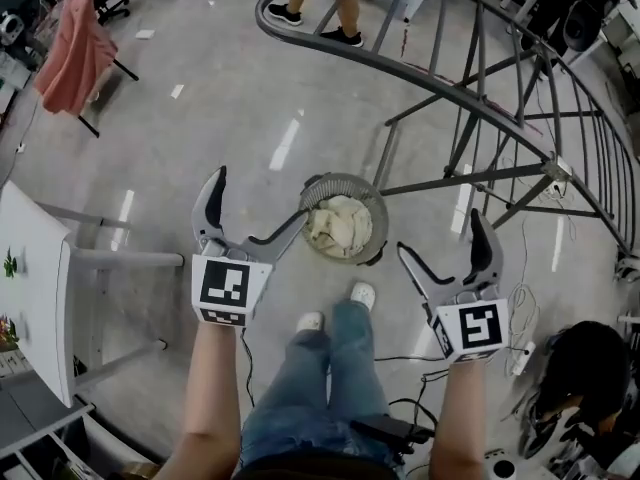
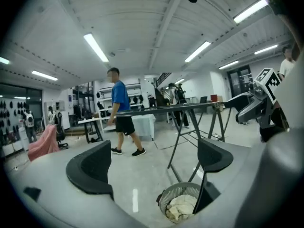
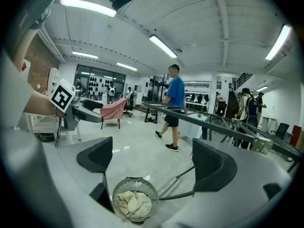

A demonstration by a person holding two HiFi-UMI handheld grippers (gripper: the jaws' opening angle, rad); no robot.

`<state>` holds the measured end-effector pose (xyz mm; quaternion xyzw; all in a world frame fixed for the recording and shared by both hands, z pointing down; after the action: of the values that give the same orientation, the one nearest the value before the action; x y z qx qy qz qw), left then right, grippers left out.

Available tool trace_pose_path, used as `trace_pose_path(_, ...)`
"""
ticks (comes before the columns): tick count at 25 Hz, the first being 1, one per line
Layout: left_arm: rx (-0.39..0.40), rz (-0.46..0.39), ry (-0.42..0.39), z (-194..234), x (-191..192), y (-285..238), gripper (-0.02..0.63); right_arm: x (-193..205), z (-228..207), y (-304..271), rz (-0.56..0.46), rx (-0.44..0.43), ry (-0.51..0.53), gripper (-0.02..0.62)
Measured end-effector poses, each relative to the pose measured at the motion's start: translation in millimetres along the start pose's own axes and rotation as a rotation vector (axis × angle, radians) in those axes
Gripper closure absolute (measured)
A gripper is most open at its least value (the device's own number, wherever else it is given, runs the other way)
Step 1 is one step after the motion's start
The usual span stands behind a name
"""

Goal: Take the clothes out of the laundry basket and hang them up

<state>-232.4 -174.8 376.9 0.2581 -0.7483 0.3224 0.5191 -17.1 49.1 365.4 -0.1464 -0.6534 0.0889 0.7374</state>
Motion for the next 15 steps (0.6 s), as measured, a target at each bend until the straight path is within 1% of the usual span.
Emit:
trace_pose_path(4,-0.063,0.073,0.041,-17.1,28.4,-19.7,0.038,34.4,-26.3,-25.4,0.056,-0.092,-0.009,0.075)
trace_pose_path(8,-0.094,0.130,0.045,-36.8,54.9,-42.3,0.038,71.1,-49.2,-52.7,0.121,-0.171,-0.028,0.077)
trace_pose_path(11,-0.123,0.173,0.056,-45.7,79.2,-56.6,0.038,96.8,-57.9,-77.3,0.159,-0.222,-0.046,0.078)
trace_pose_path(15,-0.160,0.227,0.083,-53.9,112.6,-71.8,0.038,129.9,-63.3,-114.8,0.208,-0.305,-0.035,0.078)
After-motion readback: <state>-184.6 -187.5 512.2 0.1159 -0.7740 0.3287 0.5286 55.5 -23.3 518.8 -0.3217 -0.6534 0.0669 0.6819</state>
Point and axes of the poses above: the fingertips, and each gripper's own axes: y backward along the fingers, z to its left, x out of its underside, the point moved 9 cm from there along y, backward along the fingers, and after that the axes turned 15 degrees about -x, right-handed, at the moved point
